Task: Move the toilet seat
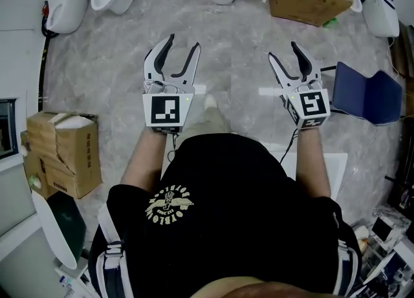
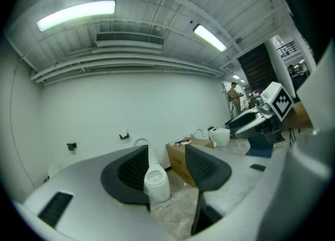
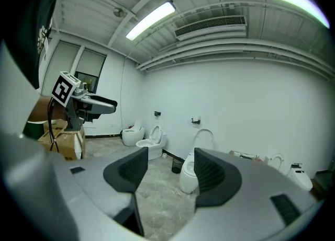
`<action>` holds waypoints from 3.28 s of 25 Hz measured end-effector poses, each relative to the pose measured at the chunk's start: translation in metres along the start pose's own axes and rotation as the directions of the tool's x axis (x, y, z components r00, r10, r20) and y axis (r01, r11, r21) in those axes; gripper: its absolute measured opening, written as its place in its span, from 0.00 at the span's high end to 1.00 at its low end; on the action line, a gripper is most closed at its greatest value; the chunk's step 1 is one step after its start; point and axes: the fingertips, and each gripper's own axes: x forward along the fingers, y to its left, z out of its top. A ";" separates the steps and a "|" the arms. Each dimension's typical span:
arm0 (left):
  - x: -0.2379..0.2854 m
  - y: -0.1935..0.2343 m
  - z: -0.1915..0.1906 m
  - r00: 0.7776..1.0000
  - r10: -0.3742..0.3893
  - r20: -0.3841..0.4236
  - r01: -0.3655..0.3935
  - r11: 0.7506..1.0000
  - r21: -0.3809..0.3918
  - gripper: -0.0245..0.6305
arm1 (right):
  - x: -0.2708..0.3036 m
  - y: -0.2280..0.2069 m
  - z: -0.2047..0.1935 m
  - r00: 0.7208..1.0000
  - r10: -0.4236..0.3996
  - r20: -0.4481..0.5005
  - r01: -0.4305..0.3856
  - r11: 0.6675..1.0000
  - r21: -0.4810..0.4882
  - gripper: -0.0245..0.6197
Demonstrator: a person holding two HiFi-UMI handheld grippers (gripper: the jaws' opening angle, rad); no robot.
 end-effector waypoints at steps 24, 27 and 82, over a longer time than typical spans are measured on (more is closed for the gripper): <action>0.128 0.112 -0.027 1.000 0.013 -0.025 -0.014 0.998 -0.058 0.66 | 0.139 -0.031 0.041 0.994 0.105 0.001 -0.105 0.994 0.017 0.55; 0.139 0.127 -0.030 0.999 0.014 -0.030 -0.016 0.998 -0.059 0.66 | 0.159 -0.034 0.049 0.994 0.106 0.003 -0.106 0.994 0.013 0.55; 0.287 0.156 -0.064 0.987 -0.107 -0.123 0.098 0.992 -0.077 0.70 | 0.276 -0.131 0.042 0.995 0.091 -0.028 -0.088 0.992 0.086 0.55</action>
